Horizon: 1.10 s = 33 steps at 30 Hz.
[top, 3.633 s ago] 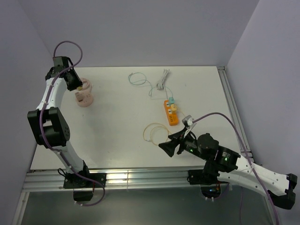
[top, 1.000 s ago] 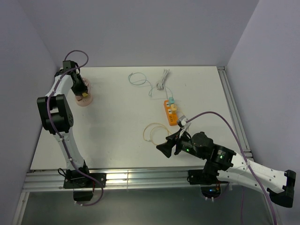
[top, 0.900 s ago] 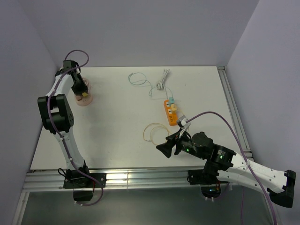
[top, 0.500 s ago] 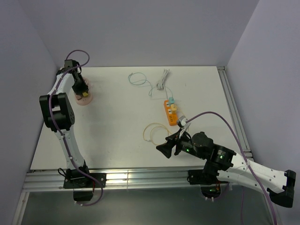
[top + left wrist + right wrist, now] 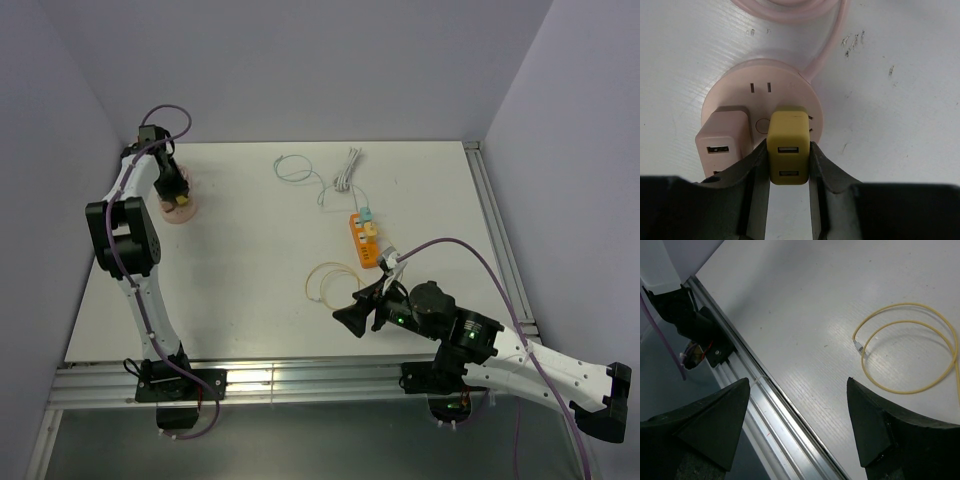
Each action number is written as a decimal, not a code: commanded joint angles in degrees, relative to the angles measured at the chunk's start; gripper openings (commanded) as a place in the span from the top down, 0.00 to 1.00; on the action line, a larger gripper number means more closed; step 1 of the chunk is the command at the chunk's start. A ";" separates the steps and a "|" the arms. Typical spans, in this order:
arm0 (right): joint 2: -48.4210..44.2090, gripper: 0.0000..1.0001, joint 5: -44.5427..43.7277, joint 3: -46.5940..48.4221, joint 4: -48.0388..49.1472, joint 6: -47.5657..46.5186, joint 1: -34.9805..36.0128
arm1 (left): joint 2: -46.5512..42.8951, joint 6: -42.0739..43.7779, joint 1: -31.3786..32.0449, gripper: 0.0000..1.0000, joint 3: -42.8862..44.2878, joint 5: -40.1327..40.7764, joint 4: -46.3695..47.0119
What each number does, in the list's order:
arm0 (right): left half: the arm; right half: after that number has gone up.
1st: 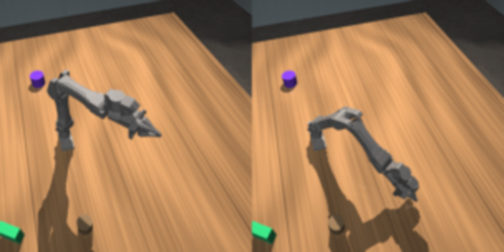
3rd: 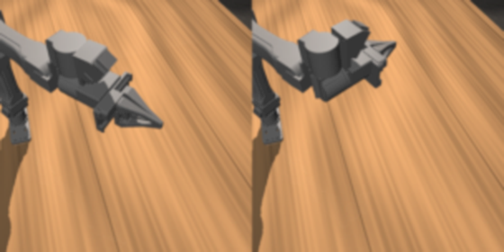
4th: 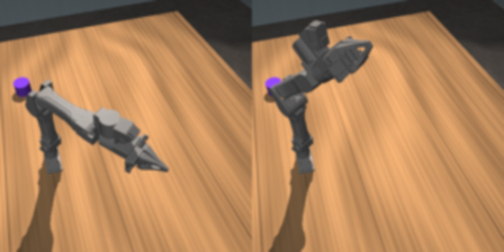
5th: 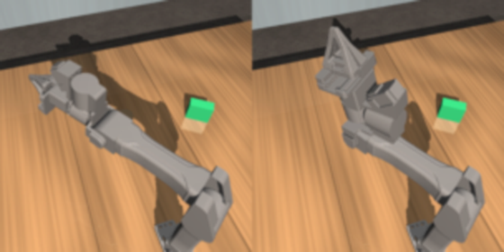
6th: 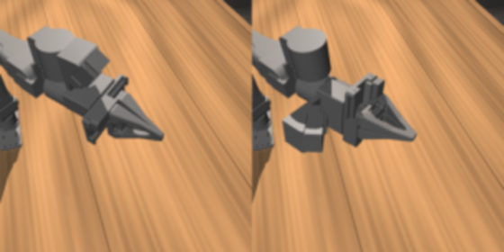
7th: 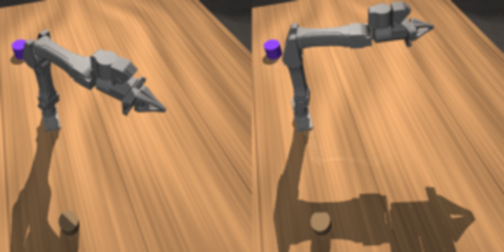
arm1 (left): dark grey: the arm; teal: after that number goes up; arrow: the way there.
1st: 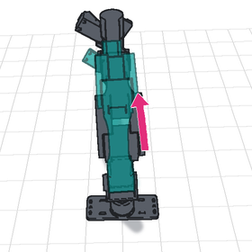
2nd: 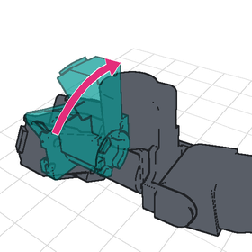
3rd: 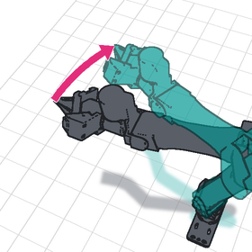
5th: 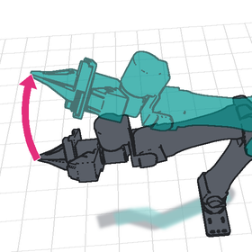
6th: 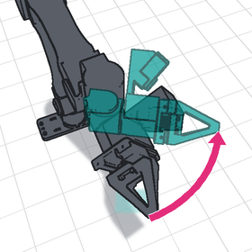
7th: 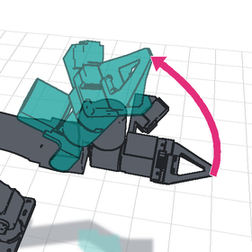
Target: Insert the plug
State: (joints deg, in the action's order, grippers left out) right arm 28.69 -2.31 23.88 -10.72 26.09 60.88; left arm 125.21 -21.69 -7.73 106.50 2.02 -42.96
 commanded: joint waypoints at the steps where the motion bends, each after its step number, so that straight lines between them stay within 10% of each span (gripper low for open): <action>1: -0.56 0.15 -0.24 0.47 1.84 -0.42 0.11 | 2.41 1.56 0.69 1.00 0.90 4.64 -4.06; 33: -2.32 0.15 0.64 0.03 1.41 -0.16 0.11 | 8.03 8.42 0.26 1.00 -6.04 4.39 -6.69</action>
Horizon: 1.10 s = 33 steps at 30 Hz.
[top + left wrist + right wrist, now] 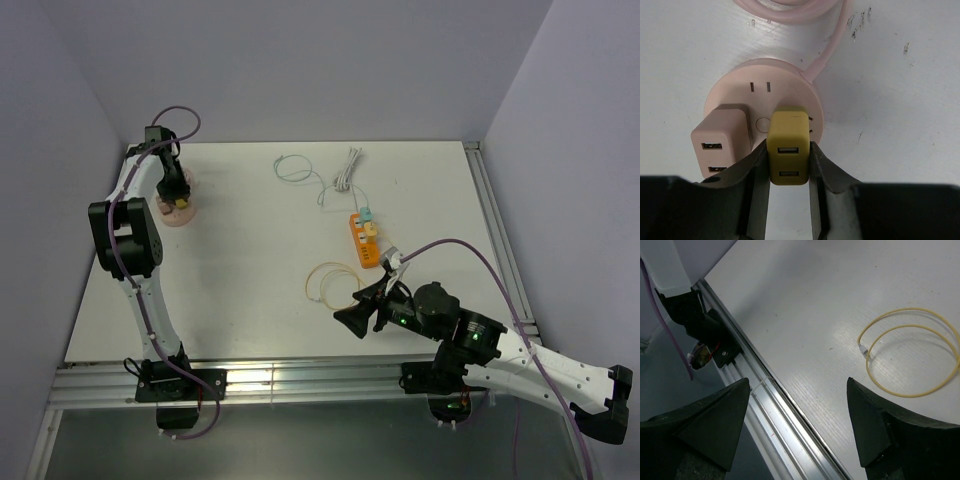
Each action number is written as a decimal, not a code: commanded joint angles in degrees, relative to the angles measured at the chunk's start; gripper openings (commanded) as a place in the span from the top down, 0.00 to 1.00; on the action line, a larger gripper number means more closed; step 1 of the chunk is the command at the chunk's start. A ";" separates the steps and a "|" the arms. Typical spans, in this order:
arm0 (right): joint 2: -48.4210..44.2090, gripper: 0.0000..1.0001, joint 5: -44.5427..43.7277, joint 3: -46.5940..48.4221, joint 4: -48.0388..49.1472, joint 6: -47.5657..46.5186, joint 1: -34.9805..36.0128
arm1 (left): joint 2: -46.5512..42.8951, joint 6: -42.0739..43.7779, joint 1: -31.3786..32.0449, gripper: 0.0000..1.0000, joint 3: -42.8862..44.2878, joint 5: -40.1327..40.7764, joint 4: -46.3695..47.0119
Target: Insert the plug
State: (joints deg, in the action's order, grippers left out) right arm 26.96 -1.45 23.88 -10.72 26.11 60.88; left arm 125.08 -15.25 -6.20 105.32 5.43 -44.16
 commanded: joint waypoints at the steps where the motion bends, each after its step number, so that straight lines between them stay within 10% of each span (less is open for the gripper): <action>1: -0.68 0.15 -0.13 0.11 1.32 -0.09 0.11 | 8.43 1.97 -1.27 1.00 -4.68 1.51 -5.84; 33: -1.12 0.15 -0.66 0.03 1.23 -0.09 0.20 | 6.60 1.72 -1.54 0.94 -6.09 -2.27 -5.41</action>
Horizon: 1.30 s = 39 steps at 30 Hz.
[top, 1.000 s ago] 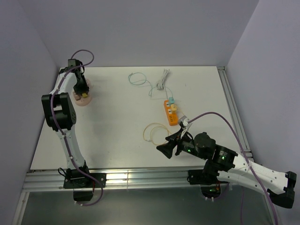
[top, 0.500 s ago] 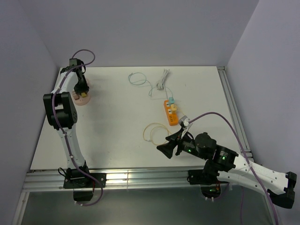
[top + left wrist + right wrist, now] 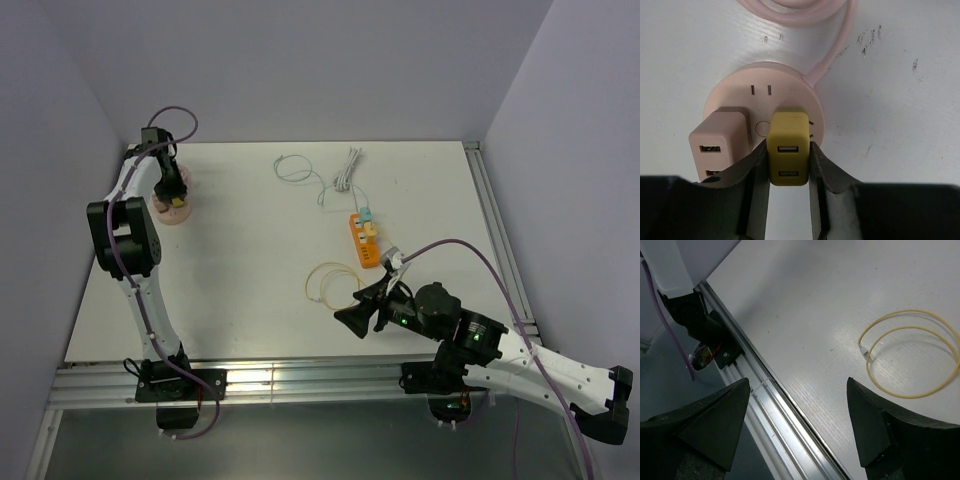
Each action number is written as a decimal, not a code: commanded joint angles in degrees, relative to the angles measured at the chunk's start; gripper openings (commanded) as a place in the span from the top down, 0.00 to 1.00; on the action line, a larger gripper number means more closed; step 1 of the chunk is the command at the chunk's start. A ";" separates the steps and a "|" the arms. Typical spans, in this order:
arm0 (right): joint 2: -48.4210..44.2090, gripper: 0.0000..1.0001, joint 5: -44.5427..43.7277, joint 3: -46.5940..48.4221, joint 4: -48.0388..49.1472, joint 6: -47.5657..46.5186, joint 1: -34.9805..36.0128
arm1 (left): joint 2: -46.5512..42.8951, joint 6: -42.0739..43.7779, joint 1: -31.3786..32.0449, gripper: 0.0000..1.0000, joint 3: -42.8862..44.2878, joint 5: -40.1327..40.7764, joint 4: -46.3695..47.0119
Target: Insert the plug
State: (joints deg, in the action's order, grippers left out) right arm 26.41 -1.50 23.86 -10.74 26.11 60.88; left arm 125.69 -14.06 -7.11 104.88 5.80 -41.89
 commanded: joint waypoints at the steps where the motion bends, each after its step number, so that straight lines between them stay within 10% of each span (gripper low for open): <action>1: -0.40 0.15 -0.87 0.05 1.16 -0.09 0.11 | 5.62 0.36 -0.62 0.82 -5.91 -2.90 -7.33; 10: 0.57 0.15 -1.40 0.31 1.25 -0.18 0.11 | 3.08 -1.49 -0.80 0.45 -5.38 -2.46 -6.10; 39: 2.59 0.00 -5.53 0.75 0.55 0.52 0.20 | -15.29 -4.65 2.54 0.29 -10.22 -3.60 -2.15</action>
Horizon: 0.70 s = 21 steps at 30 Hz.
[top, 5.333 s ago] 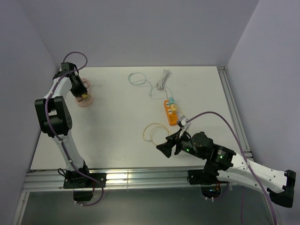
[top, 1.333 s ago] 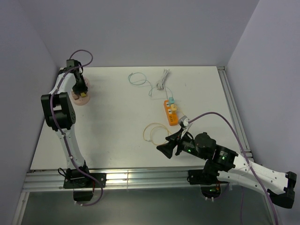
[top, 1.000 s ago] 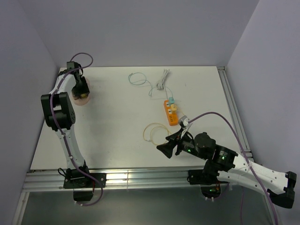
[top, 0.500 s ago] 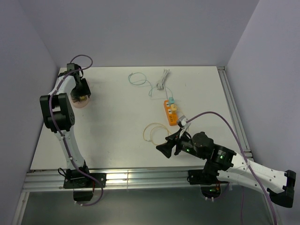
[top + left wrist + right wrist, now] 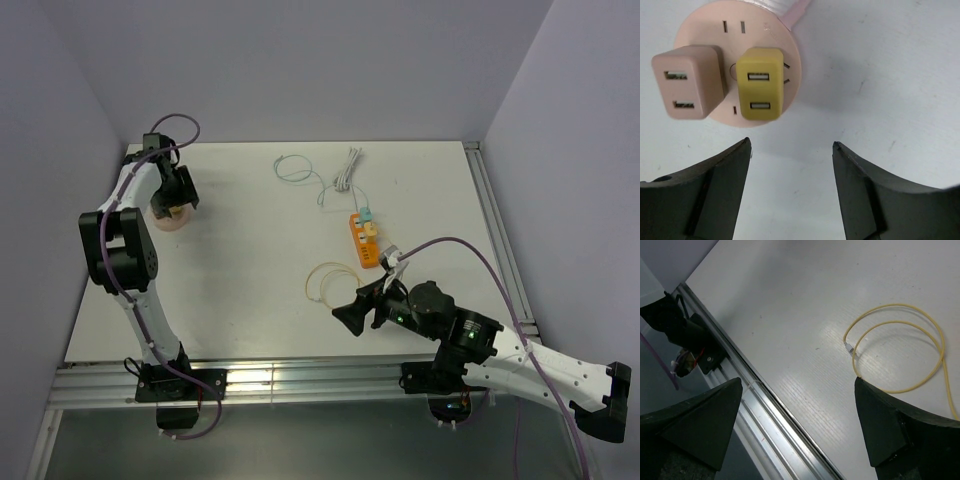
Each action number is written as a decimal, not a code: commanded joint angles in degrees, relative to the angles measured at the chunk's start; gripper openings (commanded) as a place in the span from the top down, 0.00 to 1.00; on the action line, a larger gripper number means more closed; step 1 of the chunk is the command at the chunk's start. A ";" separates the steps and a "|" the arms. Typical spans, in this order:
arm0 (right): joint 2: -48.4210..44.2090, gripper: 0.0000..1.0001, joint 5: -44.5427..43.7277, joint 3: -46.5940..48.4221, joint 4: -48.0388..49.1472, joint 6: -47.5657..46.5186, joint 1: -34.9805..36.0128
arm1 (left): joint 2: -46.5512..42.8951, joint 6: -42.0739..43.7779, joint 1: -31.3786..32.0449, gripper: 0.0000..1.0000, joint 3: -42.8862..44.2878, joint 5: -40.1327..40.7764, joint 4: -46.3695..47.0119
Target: Insert the plug
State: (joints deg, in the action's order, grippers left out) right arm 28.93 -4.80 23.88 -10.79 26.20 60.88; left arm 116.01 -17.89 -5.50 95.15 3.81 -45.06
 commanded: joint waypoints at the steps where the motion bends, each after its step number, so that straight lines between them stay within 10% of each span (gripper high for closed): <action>1: 0.34 0.00 -2.58 0.90 0.42 0.87 0.11 | -6.22 -0.92 1.10 0.28 -0.84 -2.23 1.46; 8: 1.66 0.00 -9.52 2.40 -3.62 5.00 0.03 | -11.93 -0.57 4.61 0.23 -2.78 -7.50 3.57; 11: 2.18 0.00 -12.25 2.75 -6.00 7.72 0.11 | -14.48 -0.57 7.43 0.01 -3.74 -9.17 4.80; 21: -2.55 0.00 -10.15 -1.20 -3.72 14.49 0.03 | -26.61 -2.15 18.50 0.00 -11.65 -15.49 14.72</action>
State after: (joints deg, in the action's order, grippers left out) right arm 28.23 -13.91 23.53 -16.34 37.50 60.88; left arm 95.50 -19.07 9.96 85.86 -7.11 -36.99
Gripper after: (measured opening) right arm 0.999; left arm 0.994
